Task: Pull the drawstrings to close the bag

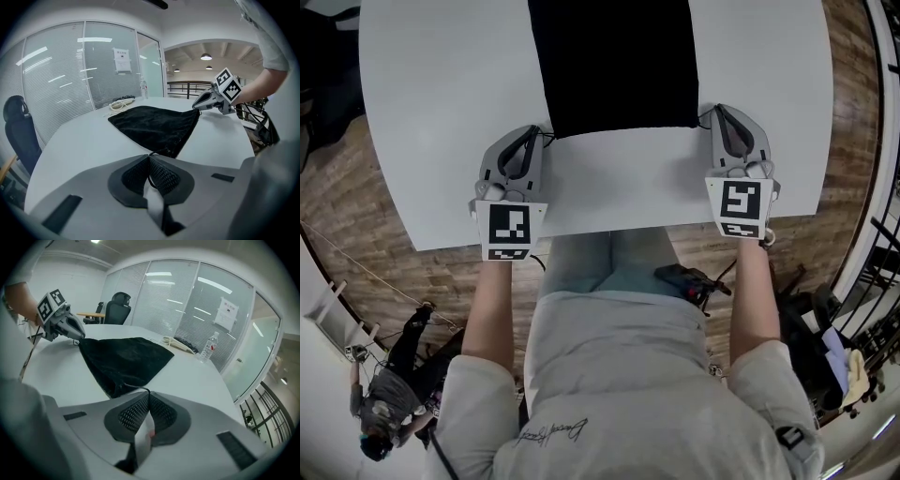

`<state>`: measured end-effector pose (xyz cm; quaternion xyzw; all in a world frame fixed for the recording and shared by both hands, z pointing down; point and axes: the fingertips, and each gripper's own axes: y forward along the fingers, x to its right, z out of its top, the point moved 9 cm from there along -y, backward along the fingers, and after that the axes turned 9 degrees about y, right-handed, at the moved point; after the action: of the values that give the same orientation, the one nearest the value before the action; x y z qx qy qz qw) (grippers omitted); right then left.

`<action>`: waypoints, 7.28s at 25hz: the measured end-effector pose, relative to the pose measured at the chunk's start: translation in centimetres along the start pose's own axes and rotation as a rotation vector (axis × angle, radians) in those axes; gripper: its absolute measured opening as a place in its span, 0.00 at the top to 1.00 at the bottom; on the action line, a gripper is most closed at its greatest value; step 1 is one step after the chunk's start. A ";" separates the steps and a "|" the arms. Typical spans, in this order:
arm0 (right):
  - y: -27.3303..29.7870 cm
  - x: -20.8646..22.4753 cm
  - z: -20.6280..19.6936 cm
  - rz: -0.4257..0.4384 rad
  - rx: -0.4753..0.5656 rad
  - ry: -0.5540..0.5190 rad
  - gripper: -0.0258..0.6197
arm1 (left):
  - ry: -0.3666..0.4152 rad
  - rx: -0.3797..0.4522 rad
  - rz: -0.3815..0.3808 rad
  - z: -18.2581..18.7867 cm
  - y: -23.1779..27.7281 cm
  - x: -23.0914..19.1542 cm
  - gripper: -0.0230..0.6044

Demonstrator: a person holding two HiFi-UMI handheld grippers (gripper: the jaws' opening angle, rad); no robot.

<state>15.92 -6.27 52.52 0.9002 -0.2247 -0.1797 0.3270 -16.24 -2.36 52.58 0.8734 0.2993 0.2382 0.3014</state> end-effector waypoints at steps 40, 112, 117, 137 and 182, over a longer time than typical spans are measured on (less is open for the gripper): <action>-6.0 2.1 5.5 -0.044 0.077 0.223 0.92 | -0.030 0.109 0.080 7.9 -5.6 -3.5 0.94; -12.8 8.7 9.4 -0.395 0.240 0.251 0.92 | -0.080 0.206 0.437 11.1 -12.4 -9.6 0.94; -13.0 9.3 9.2 -0.419 0.244 0.253 0.92 | -0.088 0.220 0.458 11.2 -12.9 -9.9 0.94; -13.7 10.5 8.9 -0.461 0.246 0.267 0.92 | -0.145 0.246 0.457 10.9 -13.5 -10.7 0.94; -13.0 8.7 8.6 -0.176 0.295 0.401 0.92 | -0.328 0.301 0.347 10.3 -13.1 -9.1 0.94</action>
<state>22.86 -6.20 36.10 0.9718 -0.0999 0.0094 0.2134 -21.52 -4.05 34.40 0.9735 0.1244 0.0944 0.1672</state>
